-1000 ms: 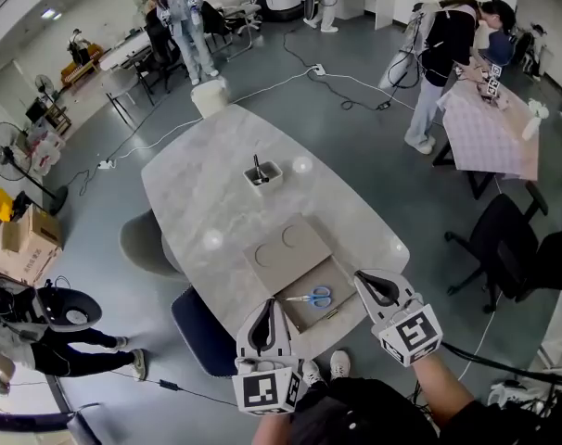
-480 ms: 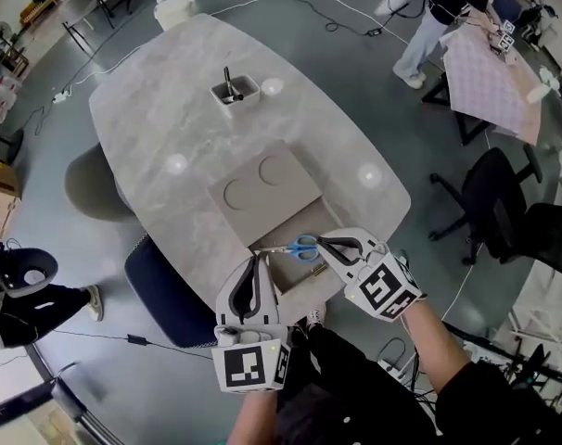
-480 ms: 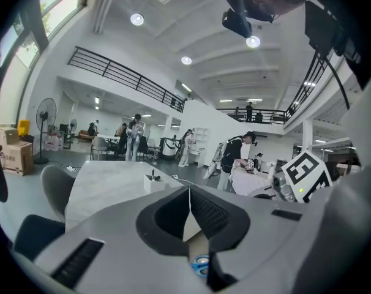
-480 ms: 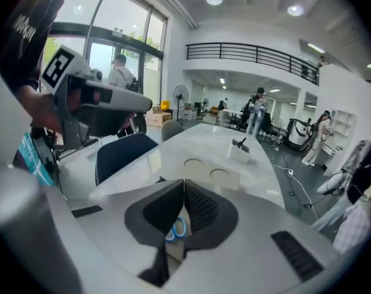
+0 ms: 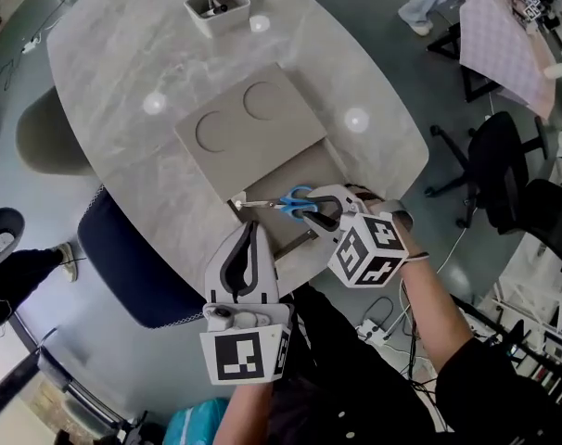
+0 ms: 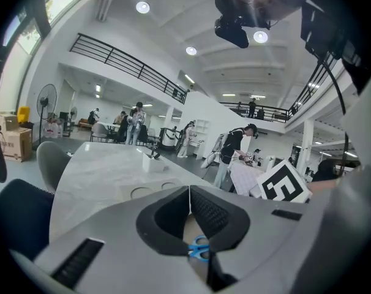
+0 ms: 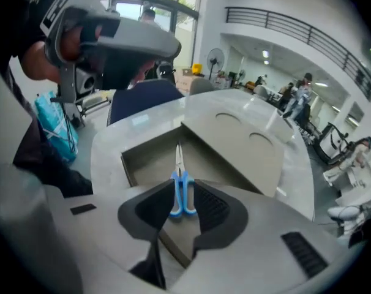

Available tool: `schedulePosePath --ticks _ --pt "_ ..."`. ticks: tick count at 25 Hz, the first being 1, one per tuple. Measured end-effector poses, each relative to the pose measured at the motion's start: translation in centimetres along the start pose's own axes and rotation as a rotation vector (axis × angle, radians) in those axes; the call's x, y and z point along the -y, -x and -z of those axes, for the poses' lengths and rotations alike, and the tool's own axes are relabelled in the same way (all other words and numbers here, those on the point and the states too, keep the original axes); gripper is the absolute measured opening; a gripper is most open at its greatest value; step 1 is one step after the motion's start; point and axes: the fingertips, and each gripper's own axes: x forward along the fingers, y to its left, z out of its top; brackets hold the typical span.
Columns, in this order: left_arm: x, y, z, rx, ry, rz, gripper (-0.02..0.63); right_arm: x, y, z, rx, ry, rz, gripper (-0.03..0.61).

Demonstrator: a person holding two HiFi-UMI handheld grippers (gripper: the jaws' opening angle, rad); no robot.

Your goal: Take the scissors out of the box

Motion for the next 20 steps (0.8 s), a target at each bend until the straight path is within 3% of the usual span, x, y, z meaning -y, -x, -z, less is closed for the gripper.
schedulePosePath --ticks 2,10,20 --pt "0.0 -0.3 1.1 -0.005 0.005 0.004 0.017 -0.5 -1.5 1.0 -0.059 0.052 -0.026 0.112" --pt "-1.4 -1.2 4.7 -0.026 0.035 -0.01 0.017 -0.6 -5.0 1.7 -0.098 0.084 -0.061 0.114" --pt "-2.2 -0.7 6.2 -0.04 0.053 -0.03 0.017 -1.0 -5.4 2.1 -0.086 0.025 -0.112 0.083"
